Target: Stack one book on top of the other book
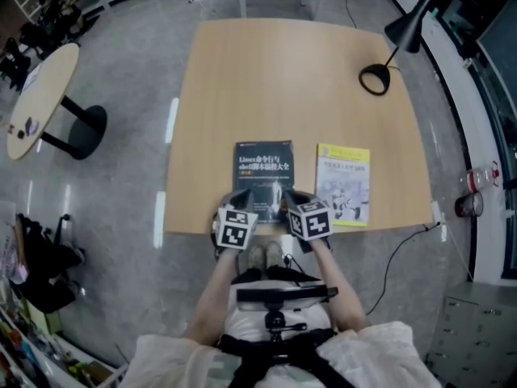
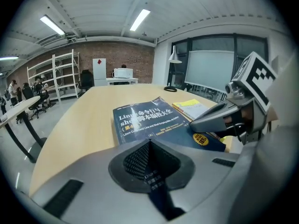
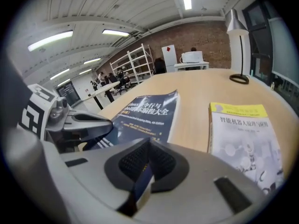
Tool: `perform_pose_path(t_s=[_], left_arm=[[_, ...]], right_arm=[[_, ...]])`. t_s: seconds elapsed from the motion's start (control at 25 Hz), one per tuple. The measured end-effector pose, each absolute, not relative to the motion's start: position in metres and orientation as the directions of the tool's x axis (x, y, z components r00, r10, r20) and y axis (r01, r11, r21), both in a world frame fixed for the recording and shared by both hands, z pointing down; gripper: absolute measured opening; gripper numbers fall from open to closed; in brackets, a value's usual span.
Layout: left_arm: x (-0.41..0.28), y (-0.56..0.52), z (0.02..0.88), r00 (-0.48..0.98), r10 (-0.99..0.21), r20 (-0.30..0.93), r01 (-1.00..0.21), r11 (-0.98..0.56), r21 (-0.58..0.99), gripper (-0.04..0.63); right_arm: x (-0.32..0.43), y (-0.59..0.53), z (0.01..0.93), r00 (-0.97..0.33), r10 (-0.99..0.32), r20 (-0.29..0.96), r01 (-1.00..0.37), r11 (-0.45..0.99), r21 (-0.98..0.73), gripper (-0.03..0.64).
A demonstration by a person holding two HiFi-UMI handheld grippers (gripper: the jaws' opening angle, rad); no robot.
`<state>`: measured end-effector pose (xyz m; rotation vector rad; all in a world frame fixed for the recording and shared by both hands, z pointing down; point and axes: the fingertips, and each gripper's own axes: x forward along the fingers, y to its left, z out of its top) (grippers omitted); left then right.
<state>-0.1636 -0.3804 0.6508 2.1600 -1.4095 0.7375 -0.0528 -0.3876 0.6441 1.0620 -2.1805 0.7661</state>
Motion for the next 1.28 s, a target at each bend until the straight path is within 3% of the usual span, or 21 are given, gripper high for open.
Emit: perform_pose_path(t_s=[0.28,1.28], left_arm=[[-0.164,-0.373,0.652,0.327,-0.679,0.658,-0.924,-0.374,0.074,0.009],[-0.153,-0.272,0.654,0.344,-0.691,0.635,-0.924,-0.371,0.097,0.009]], right_arm=[[-0.054,-0.382,0.644,-0.499,-0.443,0.745,-0.813,0.536,-0.226,0.000],[-0.042,-0.283,0.646,-0.492,-0.489,0.720,-0.834,0.502,-0.229,0.000]])
